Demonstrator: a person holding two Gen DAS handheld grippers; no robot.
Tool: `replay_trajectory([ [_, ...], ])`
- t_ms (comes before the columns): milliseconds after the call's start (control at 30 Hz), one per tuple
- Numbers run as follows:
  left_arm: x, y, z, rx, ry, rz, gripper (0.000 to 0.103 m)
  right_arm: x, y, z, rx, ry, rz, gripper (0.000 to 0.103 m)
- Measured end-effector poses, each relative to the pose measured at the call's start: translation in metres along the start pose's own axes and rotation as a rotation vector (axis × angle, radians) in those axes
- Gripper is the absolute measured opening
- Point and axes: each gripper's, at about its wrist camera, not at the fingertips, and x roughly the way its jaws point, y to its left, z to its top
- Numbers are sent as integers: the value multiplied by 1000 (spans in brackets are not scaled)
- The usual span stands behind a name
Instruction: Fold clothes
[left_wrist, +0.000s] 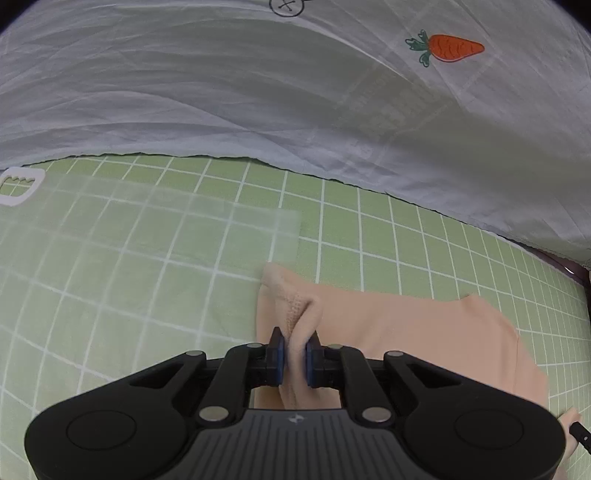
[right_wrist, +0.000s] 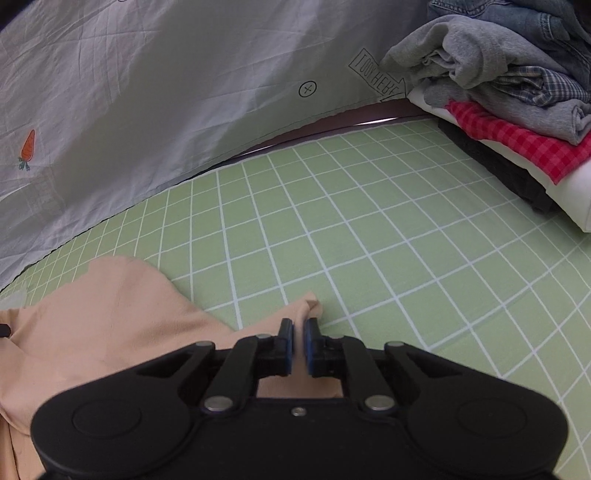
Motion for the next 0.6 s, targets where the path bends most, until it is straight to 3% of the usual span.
replay_trajectory([
  [200,-15,-11,16,-6,-63,-6,11,-32,-19,30,123,-134,13,6],
  [367,9,-32,19,62,-35,7,11,-31,-32,44,186,-173,-2,6],
  [500,27,-45,15,141,-14,32,30,-9,-34,41,165,-119,-64,8],
  [567,20,-43,14,154,-58,26,48,0,-38,37,171,-82,-87,10],
  [600,14,-40,14,145,-89,26,64,4,-40,35,175,-67,-94,18],
])
